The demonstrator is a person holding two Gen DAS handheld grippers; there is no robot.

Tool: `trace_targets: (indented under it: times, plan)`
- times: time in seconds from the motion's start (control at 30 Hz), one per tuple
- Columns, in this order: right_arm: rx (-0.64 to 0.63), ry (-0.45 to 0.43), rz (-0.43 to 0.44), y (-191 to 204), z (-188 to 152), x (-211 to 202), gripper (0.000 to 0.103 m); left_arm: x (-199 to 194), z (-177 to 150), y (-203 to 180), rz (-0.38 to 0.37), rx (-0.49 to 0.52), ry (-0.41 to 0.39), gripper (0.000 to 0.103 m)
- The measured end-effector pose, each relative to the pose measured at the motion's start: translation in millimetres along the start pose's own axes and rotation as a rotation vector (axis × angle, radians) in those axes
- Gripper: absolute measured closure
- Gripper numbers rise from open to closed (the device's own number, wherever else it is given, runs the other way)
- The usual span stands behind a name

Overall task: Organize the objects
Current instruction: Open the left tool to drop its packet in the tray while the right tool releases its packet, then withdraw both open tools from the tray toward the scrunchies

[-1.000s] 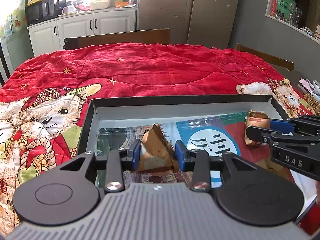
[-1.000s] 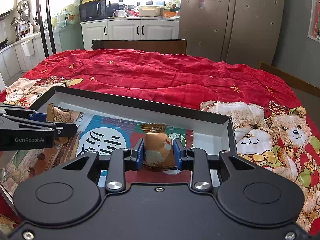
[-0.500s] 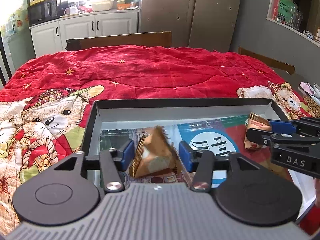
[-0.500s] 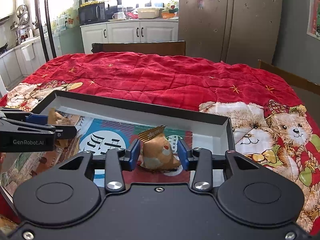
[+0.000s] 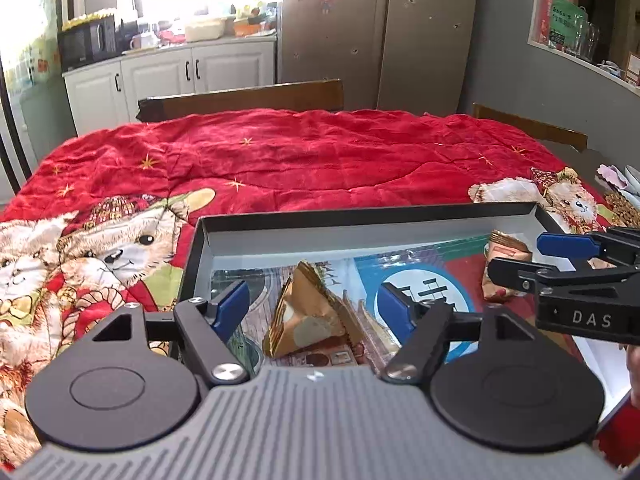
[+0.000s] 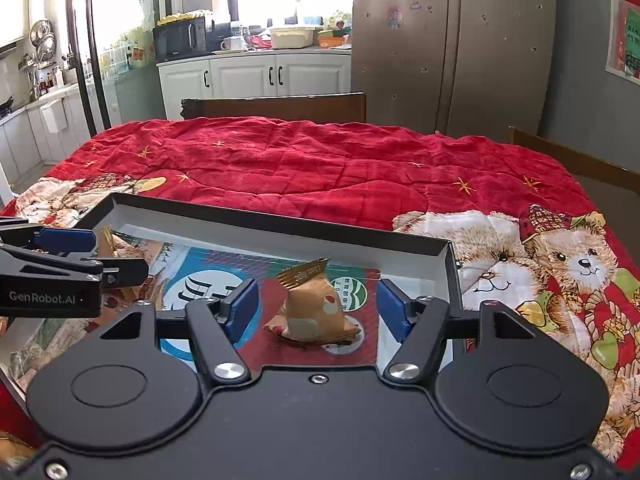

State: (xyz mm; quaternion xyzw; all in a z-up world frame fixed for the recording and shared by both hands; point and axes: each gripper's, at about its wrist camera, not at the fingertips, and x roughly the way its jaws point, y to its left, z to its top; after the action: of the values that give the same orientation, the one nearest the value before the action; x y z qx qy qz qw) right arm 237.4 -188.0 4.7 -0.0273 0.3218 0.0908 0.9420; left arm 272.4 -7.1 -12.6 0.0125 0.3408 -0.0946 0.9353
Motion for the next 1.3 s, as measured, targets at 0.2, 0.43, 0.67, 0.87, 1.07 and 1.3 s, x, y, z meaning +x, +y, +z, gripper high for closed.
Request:
trace_targets:
  times: [0.2,0.43,0.67,0.87,1.07,1.3]
  plan:
    - [0.003,-0.020,0.016,3,1,-11,0.034,-10,-1,-3,-0.001,0.011,-0.015,0.018]
    - [0.001,-0.049,0.032,6,2,-28,0.032,-24,-1,-2,0.002,0.006,-0.032,0.017]
    - [0.004,-0.068,0.040,6,2,-45,0.032,-39,-3,-4,-0.003,0.019,-0.050,0.016]
    - [-0.001,-0.078,0.051,8,-1,-57,0.031,-52,-5,-5,-0.009,0.028,-0.064,0.016]
    - [-0.007,-0.084,0.066,9,-5,-71,0.031,-63,-9,-4,-0.009,0.033,-0.069,0.014]
    - [-0.014,-0.093,0.080,10,-11,-88,0.031,-76,-15,-4,-0.014,0.043,-0.080,0.013]
